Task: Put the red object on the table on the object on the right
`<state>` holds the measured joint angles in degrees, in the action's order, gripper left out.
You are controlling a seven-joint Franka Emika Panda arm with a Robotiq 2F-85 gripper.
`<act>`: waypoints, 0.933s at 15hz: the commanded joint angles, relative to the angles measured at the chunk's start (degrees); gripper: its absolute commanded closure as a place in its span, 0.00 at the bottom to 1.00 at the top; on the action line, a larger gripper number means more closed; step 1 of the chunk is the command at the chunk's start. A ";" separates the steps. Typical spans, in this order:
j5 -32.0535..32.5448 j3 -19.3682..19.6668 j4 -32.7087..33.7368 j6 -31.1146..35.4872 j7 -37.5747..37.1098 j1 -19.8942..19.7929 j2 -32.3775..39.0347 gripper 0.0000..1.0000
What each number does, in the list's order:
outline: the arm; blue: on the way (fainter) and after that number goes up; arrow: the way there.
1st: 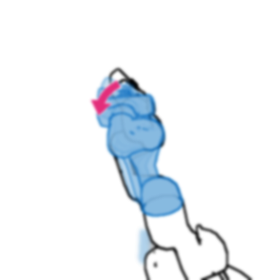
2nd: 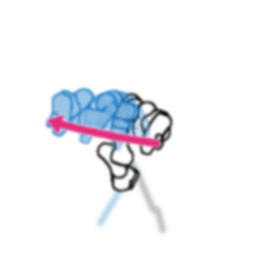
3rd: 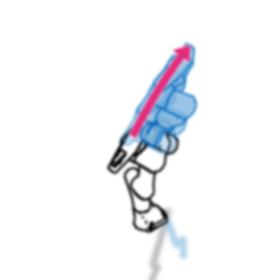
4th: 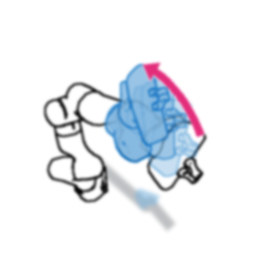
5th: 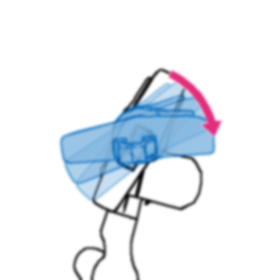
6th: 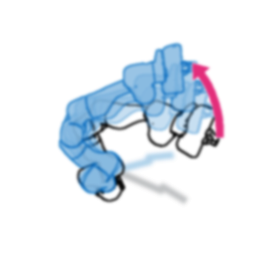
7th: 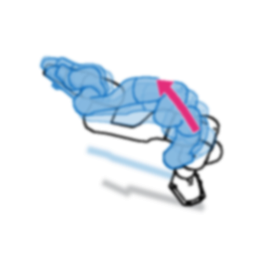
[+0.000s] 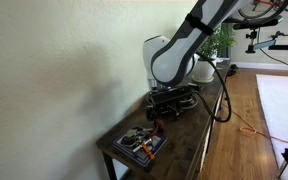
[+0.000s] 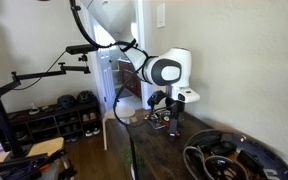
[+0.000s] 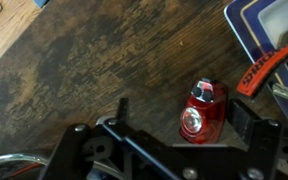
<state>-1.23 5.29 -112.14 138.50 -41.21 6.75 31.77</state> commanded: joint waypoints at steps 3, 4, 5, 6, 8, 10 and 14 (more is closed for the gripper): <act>-1.90 -0.11 -2.84 1.54 -0.41 0.12 -1.72 0.40; -2.01 -0.16 -2.77 1.60 -0.32 0.10 -1.70 0.47; -2.15 -0.27 -2.73 1.84 -0.12 0.04 -1.68 0.54; -2.06 -0.28 -2.72 2.06 0.02 0.10 -1.69 0.61; -1.85 -0.31 -2.55 2.19 0.22 0.17 -1.58 0.74; -1.56 -0.32 -2.38 2.40 0.50 0.25 -1.54 0.85; -0.81 0.00 -2.68 2.75 0.77 0.67 -2.41 0.85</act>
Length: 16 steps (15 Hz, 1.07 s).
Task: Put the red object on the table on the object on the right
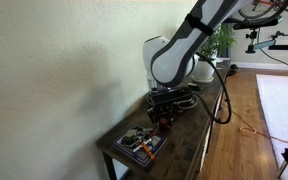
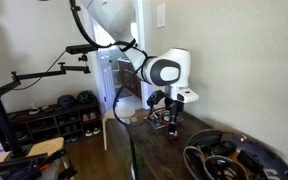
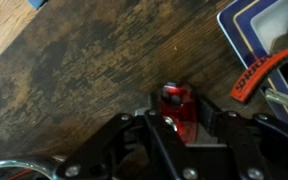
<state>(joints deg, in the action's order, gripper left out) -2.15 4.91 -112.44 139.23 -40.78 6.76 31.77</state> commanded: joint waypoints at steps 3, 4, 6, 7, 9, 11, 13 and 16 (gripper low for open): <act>0.61 0.76 -3.28 3.19 0.00 1.06 -3.92 0.85; 0.72 0.83 -3.56 3.68 -0.04 1.12 -4.43 0.85; 1.05 0.97 -3.85 3.93 -0.08 1.18 -5.64 0.85; 1.29 1.04 -3.94 3.89 -0.07 1.14 -6.38 0.85; 2.05 1.42 -3.79 3.55 -0.24 1.06 -7.62 0.85; 3.13 2.07 -3.45 3.08 -0.45 0.91 -8.62 0.85; 4.47 2.89 -2.96 2.57 -0.53 0.62 -9.31 0.85; 6.25 4.24 -2.13 2.18 -0.47 -0.08 -9.65 0.85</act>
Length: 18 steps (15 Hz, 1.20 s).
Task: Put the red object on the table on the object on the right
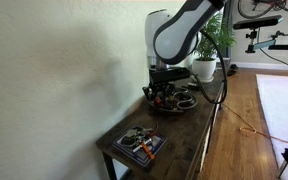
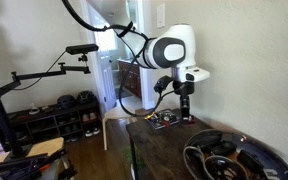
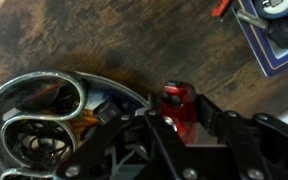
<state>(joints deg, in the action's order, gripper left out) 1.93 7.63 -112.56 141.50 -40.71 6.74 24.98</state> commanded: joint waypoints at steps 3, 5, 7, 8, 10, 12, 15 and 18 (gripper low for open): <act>1.69 2.14 -1.10 0.11 0.62 -1.51 -2.59 0.85; 0.97 2.29 -0.14 -0.14 1.51 -2.70 -1.90 0.85; 0.19 2.18 0.51 -0.16 2.48 -4.02 -1.36 0.85; 0.14 2.32 0.87 -0.25 2.82 -4.51 -1.05 0.85; -0.05 2.44 1.66 -0.34 3.68 -5.53 -0.31 0.85; -0.43 2.42 2.37 -0.38 4.49 -6.53 0.51 0.85; -1.41 2.32 3.51 -0.61 5.55 -7.69 1.95 0.85; -2.76 2.16 4.98 -0.95 6.50 -8.42 4.04 0.85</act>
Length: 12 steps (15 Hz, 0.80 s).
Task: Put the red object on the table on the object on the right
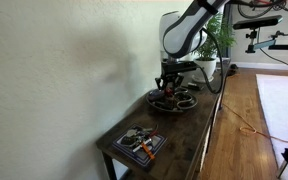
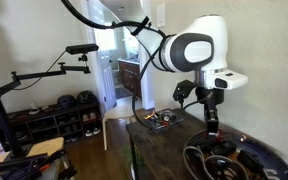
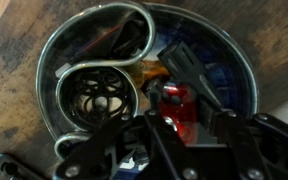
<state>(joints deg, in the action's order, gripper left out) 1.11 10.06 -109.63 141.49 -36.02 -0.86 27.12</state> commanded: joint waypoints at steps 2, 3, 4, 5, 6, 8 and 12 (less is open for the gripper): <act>-2.53 -0.36 3.01 -1.01 2.08 -0.95 3.32 0.85; -2.67 -0.38 3.55 -1.03 2.17 -0.94 3.94 0.85; -2.75 -0.32 4.03 -1.10 2.16 -0.84 4.50 0.85; -2.84 -0.30 4.52 -1.11 2.32 -0.79 4.98 0.85; -2.87 -0.27 4.96 -1.24 2.52 -0.73 5.30 0.85; -2.98 -0.21 5.81 -1.58 2.81 -0.63 5.58 0.35; -3.01 -0.89 5.54 -2.47 4.69 -0.34 3.59 0.17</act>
<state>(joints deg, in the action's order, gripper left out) -0.52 9.72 -104.24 141.26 -33.79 -1.25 32.42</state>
